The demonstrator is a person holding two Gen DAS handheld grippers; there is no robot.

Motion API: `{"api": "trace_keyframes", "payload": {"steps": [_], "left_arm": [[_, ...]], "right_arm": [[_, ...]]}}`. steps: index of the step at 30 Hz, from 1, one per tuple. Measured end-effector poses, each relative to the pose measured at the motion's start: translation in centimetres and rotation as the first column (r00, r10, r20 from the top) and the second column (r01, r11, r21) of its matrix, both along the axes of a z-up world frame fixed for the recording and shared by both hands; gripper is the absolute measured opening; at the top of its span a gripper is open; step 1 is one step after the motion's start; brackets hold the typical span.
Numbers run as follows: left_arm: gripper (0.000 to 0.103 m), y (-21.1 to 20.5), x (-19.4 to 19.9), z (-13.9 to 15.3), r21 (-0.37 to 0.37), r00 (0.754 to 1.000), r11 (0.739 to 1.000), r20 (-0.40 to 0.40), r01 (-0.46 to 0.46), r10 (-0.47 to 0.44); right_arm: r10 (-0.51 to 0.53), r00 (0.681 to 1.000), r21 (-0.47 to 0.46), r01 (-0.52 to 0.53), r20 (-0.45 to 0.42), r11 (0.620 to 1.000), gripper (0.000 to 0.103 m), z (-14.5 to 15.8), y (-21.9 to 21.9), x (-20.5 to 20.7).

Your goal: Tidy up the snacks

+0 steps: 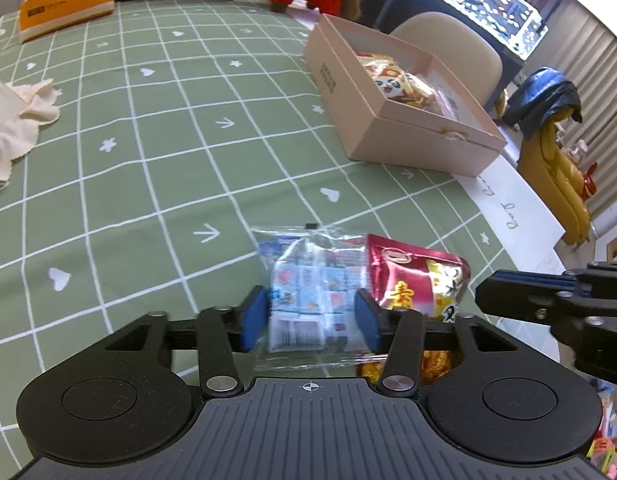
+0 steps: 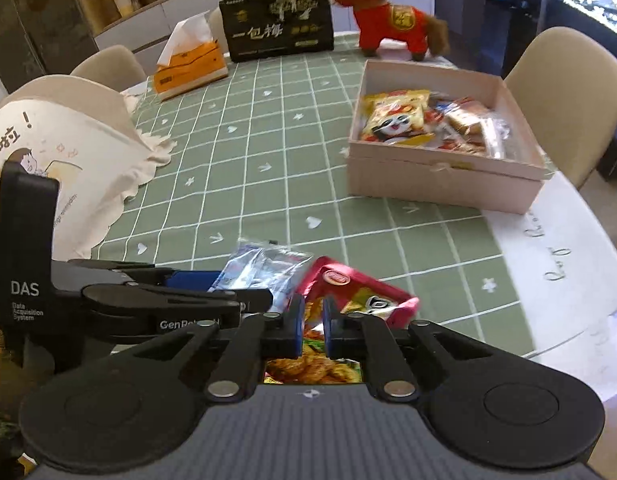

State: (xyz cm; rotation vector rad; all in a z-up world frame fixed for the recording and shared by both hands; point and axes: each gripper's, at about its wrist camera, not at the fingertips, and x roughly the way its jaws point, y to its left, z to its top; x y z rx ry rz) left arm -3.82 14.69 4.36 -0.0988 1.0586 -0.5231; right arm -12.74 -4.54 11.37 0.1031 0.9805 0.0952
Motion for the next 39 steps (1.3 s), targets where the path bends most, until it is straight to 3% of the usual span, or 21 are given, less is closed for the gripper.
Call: {"api": "trace_keyframes", "payload": {"steps": [2, 3, 5, 6, 7, 11, 12, 19, 23, 26, 31, 37, 39], "left_arm": [[0.040, 0.7, 0.1, -0.1, -0.017, 1.000, 1.000, -0.020, -0.007, 0.007], [0.038, 1.1, 0.1, -0.1, -0.030, 0.999, 1.000, -0.032, -0.011, 0.010], [0.036, 1.6, 0.1, -0.2, -0.041, 0.999, 0.999, -0.045, -0.014, 0.012], [0.035, 1.7, 0.0, -0.2, -0.038, 0.999, 0.999, -0.045, -0.012, 0.010], [0.035, 1.8, -0.1, -0.1, -0.034, 0.999, 0.999, -0.045, -0.010, 0.008], [0.035, 2.2, -0.4, 0.1, -0.007, 0.999, 1.000, -0.035, 0.003, -0.003], [0.035, 2.3, -0.5, 0.2, 0.004, 1.000, 1.000, -0.031, 0.006, -0.006], [0.034, 5.0, -1.2, 1.0, 0.099, 1.000, 0.995, 0.012, 0.012, -0.013], [0.034, 6.6, -1.2, 0.8, 0.057, 1.000, 0.998, -0.023, 0.018, -0.016], [0.036, 6.1, -1.8, 1.2, 0.081, 0.999, 0.995, -0.006, 0.051, -0.051], [0.053, 3.3, -1.8, 0.8, 0.130, 0.996, 0.988, -0.016, 0.088, -0.086], [0.068, -0.4, -1.1, 0.3, 0.165, 0.991, 0.979, 0.022, 0.124, -0.129], [0.074, -1.8, -1.4, 0.0, 0.208, 0.985, 0.966, 0.044, 0.156, -0.169]], "right_arm": [[-0.046, 0.998, -0.011, 0.045, -0.031, 0.999, 0.011, -0.8, -0.5, 0.5], [-0.065, 0.996, -0.009, 0.065, -0.053, 0.998, 0.016, -1.2, -0.9, 0.6], [-0.115, 0.988, 0.000, 0.116, -0.104, 0.993, 0.041, -2.2, -2.0, 0.8], [-0.144, 0.982, 0.002, 0.145, -0.124, 0.989, 0.061, -2.8, -2.5, 0.8], [-0.165, 0.977, 0.003, 0.167, -0.135, 0.986, 0.069, -3.3, -2.8, 0.6], [-0.202, 0.959, 0.023, 0.210, -0.199, 0.977, 0.072, -5.7, -2.8, 0.3], [-0.205, 0.963, 0.021, 0.212, -0.178, 0.977, 0.080, -5.8, -2.4, 0.1], [-0.228, 0.965, -0.085, 0.218, -0.130, 0.972, 0.100, -7.1, 1.6, 1.4], [-0.280, 0.959, -0.127, 0.273, -0.038, 0.954, 0.103, -7.8, 2.8, 2.4], [-0.276, 0.961, -0.126, 0.272, -0.014, 0.954, 0.103, -7.9, 2.9, 2.4], [-0.220, 0.976, -0.126, 0.219, 0.009, 0.968, 0.088, -7.4, 2.2, 0.8], [-0.233, 0.972, -0.138, 0.235, 0.031, 0.962, 0.087, -7.5, 0.9, -1.9], [-0.235, 0.971, -0.141, 0.238, 0.037, 0.961, 0.087, -7.5, 0.4, -2.5]]}}
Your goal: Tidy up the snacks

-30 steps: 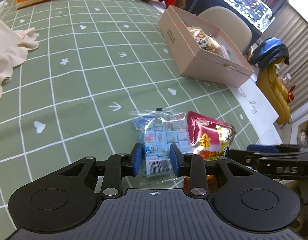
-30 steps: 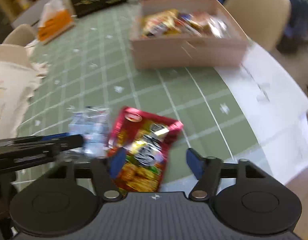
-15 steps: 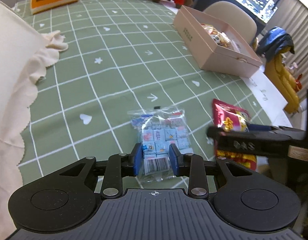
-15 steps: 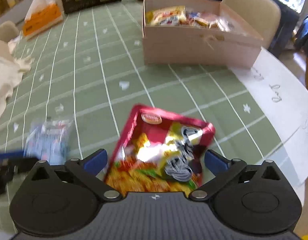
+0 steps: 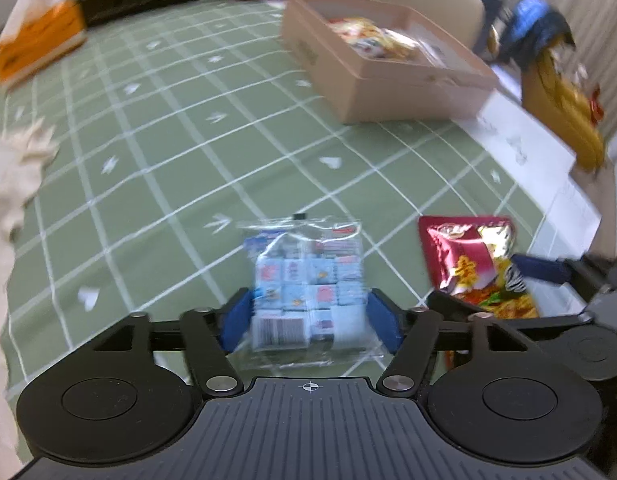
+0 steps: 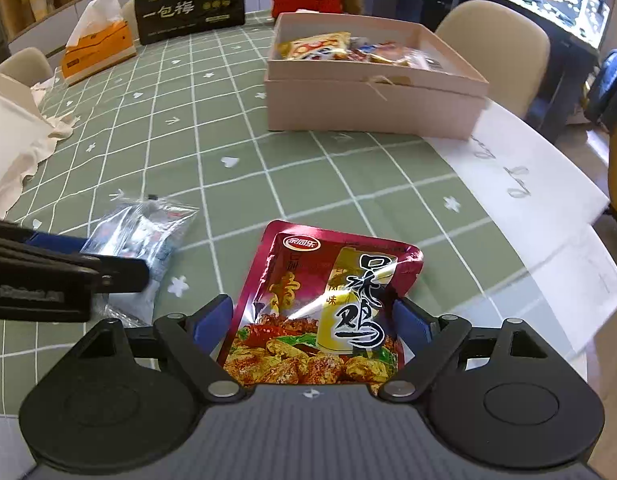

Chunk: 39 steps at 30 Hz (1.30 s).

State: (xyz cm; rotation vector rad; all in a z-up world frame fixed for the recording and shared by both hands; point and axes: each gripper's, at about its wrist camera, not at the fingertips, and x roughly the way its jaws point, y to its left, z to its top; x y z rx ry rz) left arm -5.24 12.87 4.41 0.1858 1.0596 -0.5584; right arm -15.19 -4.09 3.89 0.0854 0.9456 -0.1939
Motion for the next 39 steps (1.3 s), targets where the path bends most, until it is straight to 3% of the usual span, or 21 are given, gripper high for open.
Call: {"api": "trace_keyframes", "payload": {"steps": [3, 5, 6, 7, 10, 17, 19, 21, 25, 28, 32, 36, 39], "left_arm": [[0.078, -1.5, -0.2, -0.5, 0.051, 0.998, 0.998, 0.052, 0.033, -0.035], [0.072, -2.1, -0.4, -0.5, 0.066, 0.996, 0.997, 0.073, 0.047, -0.052], [0.065, -2.2, -0.3, -0.4, 0.059, 0.995, 0.997, 0.076, 0.055, -0.060], [0.065, -2.2, -0.2, -0.2, 0.027, 0.996, 0.997, 0.057, 0.070, -0.071], [0.065, -2.4, 1.0, 1.2, -0.079, 0.996, 0.993, 0.013, 0.086, -0.085], [0.065, -6.6, 6.6, 10.1, -0.224, 0.975, 0.963, 0.197, 0.147, -0.103], [0.065, -8.8, 9.3, 12.3, -0.298, 0.971, 0.939, 0.209, 0.173, -0.112], [0.067, -10.9, 12.6, 13.0, -0.378, 0.977, 0.911, 0.190, 0.166, -0.099], [0.062, -12.4, 15.5, 12.5, -0.370, 0.979, 0.923, 0.199, 0.109, -0.036], [0.062, -11.3, 14.4, 11.7, -0.398, 0.986, 0.912, 0.164, 0.095, -0.032], [0.062, -9.4, 10.5, 7.8, -0.371, 0.990, 0.918, 0.019, 0.140, -0.143], [0.062, -8.3, 6.5, 1.7, -0.363, 0.959, 0.921, -0.179, 0.143, -0.219], [0.061, -7.7, 5.1, -2.1, -0.361, 0.936, 0.929, -0.293, 0.080, -0.194]], "right_arm": [[0.015, 1.000, -0.023, -0.015, 0.006, 1.000, 0.086, 0.1, -0.6, -0.5], [0.016, 1.000, -0.025, -0.015, 0.006, 1.000, 0.084, 0.3, -1.2, -0.7], [0.010, 1.000, -0.026, -0.010, 0.016, 1.000, 0.077, 0.7, -1.6, -1.0], [0.002, 1.000, -0.034, -0.001, 0.025, 0.999, 0.055, 1.2, -2.0, -1.2], [0.012, 0.999, -0.039, -0.010, 0.035, 0.999, 0.043, 2.8, -3.3, -1.2], [0.018, 0.999, -0.002, -0.018, 0.029, 1.000, 0.035, 4.2, -5.9, -0.5], [0.029, 0.999, -0.002, -0.029, 0.025, 1.000, 0.035, 4.2, -6.3, -0.4], [0.032, 0.999, 0.005, -0.032, 0.017, 0.999, 0.035, 4.1, -6.8, -0.4], [0.015, 0.999, 0.036, -0.014, -0.030, 0.999, 0.038, 3.3, -7.8, -0.6], [-0.040, 0.999, 0.045, 0.042, -0.032, 0.998, 0.061, 2.6, -8.8, -1.3], [-0.104, 0.994, 0.133, 0.106, -0.027, 0.985, 0.062, 2.1, -10.2, -2.6], [-0.133, 0.991, 0.116, 0.135, -0.028, 0.984, 0.058, 1.8, -10.2, -3.3], [-0.128, 0.991, 0.092, 0.130, -0.029, 0.987, 0.058, 1.7, -9.8, -3.4]]}}
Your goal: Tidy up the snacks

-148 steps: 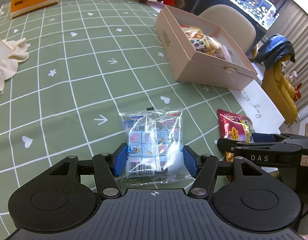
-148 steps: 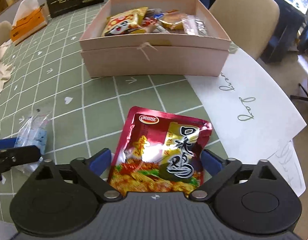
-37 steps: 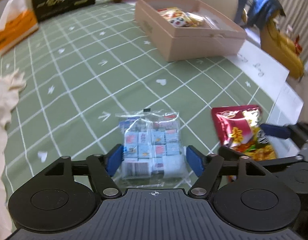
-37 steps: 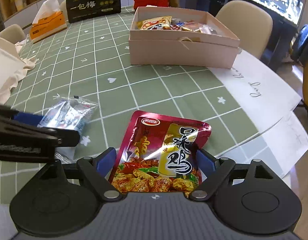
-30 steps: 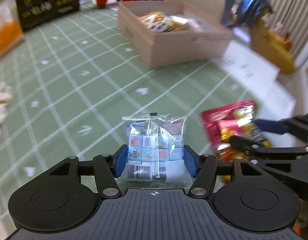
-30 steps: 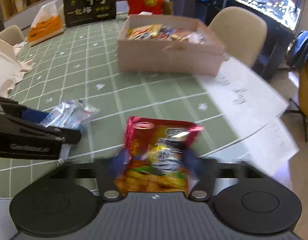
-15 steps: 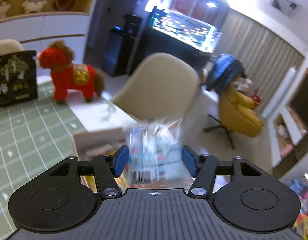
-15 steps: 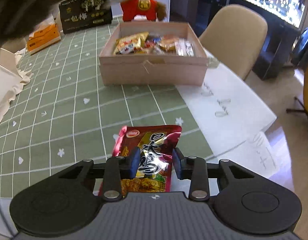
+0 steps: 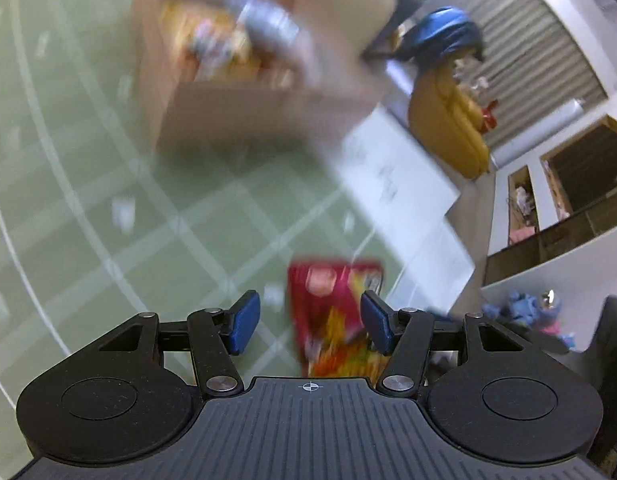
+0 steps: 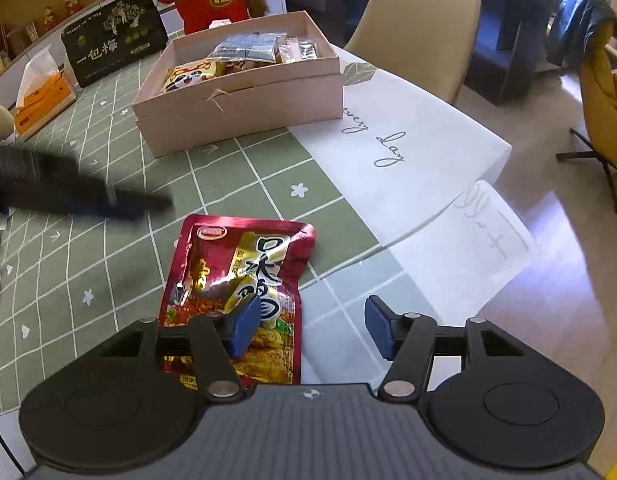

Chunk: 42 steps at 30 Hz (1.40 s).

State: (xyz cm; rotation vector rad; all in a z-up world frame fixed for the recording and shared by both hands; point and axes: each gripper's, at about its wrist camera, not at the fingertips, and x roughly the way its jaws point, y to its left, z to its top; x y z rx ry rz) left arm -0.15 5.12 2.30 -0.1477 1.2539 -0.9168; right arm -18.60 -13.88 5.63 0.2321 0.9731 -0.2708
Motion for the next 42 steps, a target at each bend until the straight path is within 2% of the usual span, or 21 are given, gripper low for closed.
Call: {"api": "trace_keyframes", "payload": {"steps": [7, 10, 13, 14, 16, 17, 23, 27, 29, 31, 33, 34, 37, 42], "left_arm": [[0.061, -1.3, -0.5, -2.5, -0.162, 0.996, 0.987, -0.094, -0.010, -0.006], [0.061, -2.7, -0.7, -2.0, -0.150, 0.994, 0.988, -0.109, -0.025, 0.009], [0.058, -2.9, -1.4, -0.8, -0.154, 0.995, 0.988, -0.096, 0.011, -0.026], [0.054, -2.7, -1.5, -0.4, -0.163, 0.994, 0.986, -0.103, 0.021, -0.038], [0.030, -2.4, -1.7, 0.0, -0.178, 0.991, 0.983, -0.123, 0.035, -0.057], [0.026, -2.5, -1.8, 0.1, -0.180, 0.989, 0.983, -0.131, 0.041, -0.065], [0.024, -3.4, -2.3, 0.8, -0.141, 0.992, 0.987, -0.092, 0.076, -0.090], [0.024, -3.3, -2.1, 0.7, -0.128, 0.991, 0.989, -0.102, 0.073, -0.087], [0.028, -3.2, -2.0, 0.6, -0.136, 0.989, 0.987, -0.103, 0.088, -0.102], [0.034, -3.6, -2.0, 0.1, -0.130, 0.985, 0.985, -0.111, 0.117, -0.132], [0.036, -4.1, -2.1, -0.9, -0.111, 0.978, 0.982, -0.123, 0.155, -0.168], [0.034, -4.4, -2.2, -1.5, -0.100, 0.974, 0.980, -0.133, 0.173, -0.186], [0.033, -4.6, -2.3, -2.3, -0.128, 0.970, 0.977, -0.148, 0.172, -0.191], [0.029, -4.2, -2.4, -2.6, -0.129, 0.971, 0.982, -0.175, 0.140, -0.162]], "right_arm": [[-0.007, 1.000, 0.014, 0.006, 0.024, 1.000, 0.058, -0.3, -0.3, -0.7], [-0.003, 1.000, 0.014, 0.002, 0.031, 1.000, 0.058, -0.5, -0.2, -1.1], [-0.004, 0.999, 0.077, 0.000, 0.048, 0.997, 0.058, -0.3, -0.4, -1.8], [-0.005, 0.998, 0.117, -0.003, 0.066, 0.993, 0.060, -0.1, -0.5, -2.3], [-0.009, 0.995, 0.207, -0.012, 0.101, 0.978, 0.078, 0.3, -0.6, -2.9], [-0.018, 0.993, 0.241, -0.010, 0.116, 0.970, 0.080, 0.4, -0.5, -3.0], [-0.057, 0.995, 0.254, 0.034, 0.084, 0.967, 0.093, 0.2, 0.3, -1.1], [-0.119, 0.992, 0.325, 0.098, 0.045, 0.940, 0.099, -1.0, -0.4, -0.7], [-0.114, 0.992, 0.315, 0.088, 0.063, 0.945, 0.099, -1.1, -0.1, -1.1], [-0.069, 0.995, 0.274, 0.049, 0.065, 0.960, 0.100, -1.1, 0.7, -1.2], [-0.022, 0.998, 0.218, 0.009, 0.059, 0.976, 0.100, -1.2, 1.6, -1.2], [-0.003, 0.998, 0.191, -0.008, 0.056, 0.982, 0.100, -1.3, 2.1, -1.2], [0.022, 0.998, 0.142, -0.030, 0.059, 0.989, 0.101, -1.4, 2.8, -1.4], [0.020, 0.998, 0.155, -0.028, 0.055, 0.987, 0.100, -1.3, 2.5, -1.9]]}}
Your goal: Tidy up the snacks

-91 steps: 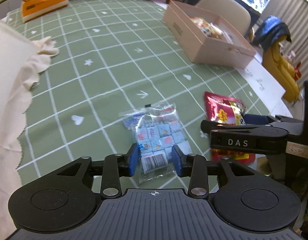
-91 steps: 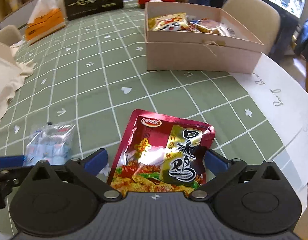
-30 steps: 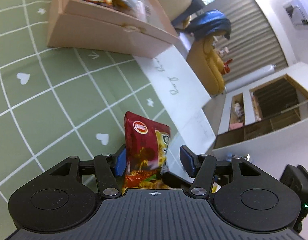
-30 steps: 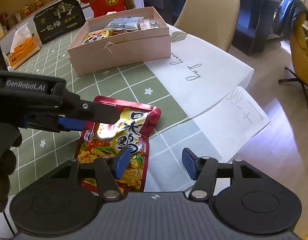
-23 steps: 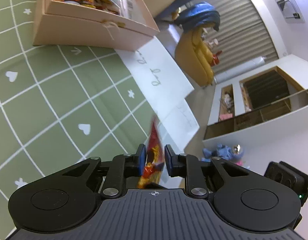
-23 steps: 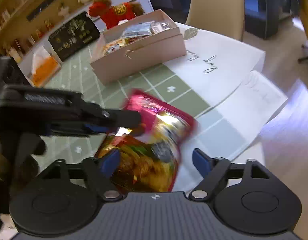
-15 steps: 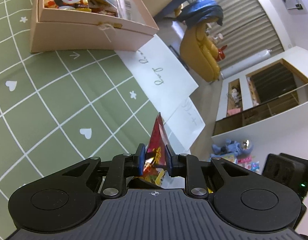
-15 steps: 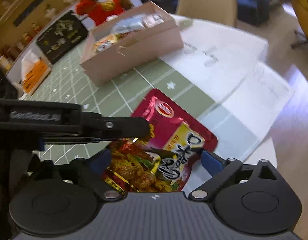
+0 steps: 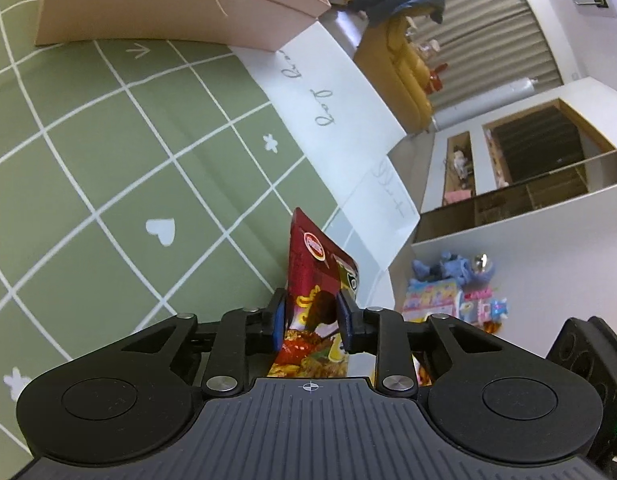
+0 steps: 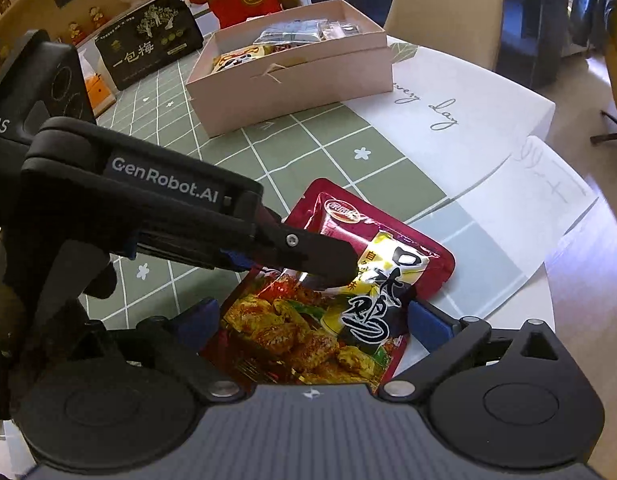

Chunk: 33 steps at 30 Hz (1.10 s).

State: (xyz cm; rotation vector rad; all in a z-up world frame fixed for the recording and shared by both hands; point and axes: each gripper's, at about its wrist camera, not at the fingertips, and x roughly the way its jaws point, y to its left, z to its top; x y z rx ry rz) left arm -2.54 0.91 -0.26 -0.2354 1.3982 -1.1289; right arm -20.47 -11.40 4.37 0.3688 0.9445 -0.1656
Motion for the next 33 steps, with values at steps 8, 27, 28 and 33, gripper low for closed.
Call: {"api": "trace_keyframes", "payload": {"steps": [8, 27, 28, 33], "left_arm": [[0.020, 0.7, -0.3, 1.3, -0.037, 1.000, 0.999, 0.006, -0.027, 0.027], [0.031, -1.9, -0.7, 0.7, 0.006, 0.997, 0.997, -0.004, 0.079, -0.079], [0.034, -2.3, -0.9, 0.5, 0.008, 0.996, 0.996, 0.003, 0.087, -0.087], [0.025, -4.0, -1.3, -0.5, -0.050, 0.996, 0.995, -0.028, 0.081, -0.082]], "right_arm": [[-0.021, 0.999, 0.073, 0.023, -0.026, 0.997, 0.100, 0.5, -1.0, -2.3], [0.016, 1.000, -0.060, -0.016, 0.001, 0.998, 0.088, 0.2, 0.7, -2.0], [0.025, 1.000, -0.078, -0.025, 0.002, 0.997, 0.087, 0.1, 0.9, -1.9], [0.045, 0.999, -0.120, -0.045, -0.005, 0.992, 0.082, 0.3, 1.1, -1.6]]}}
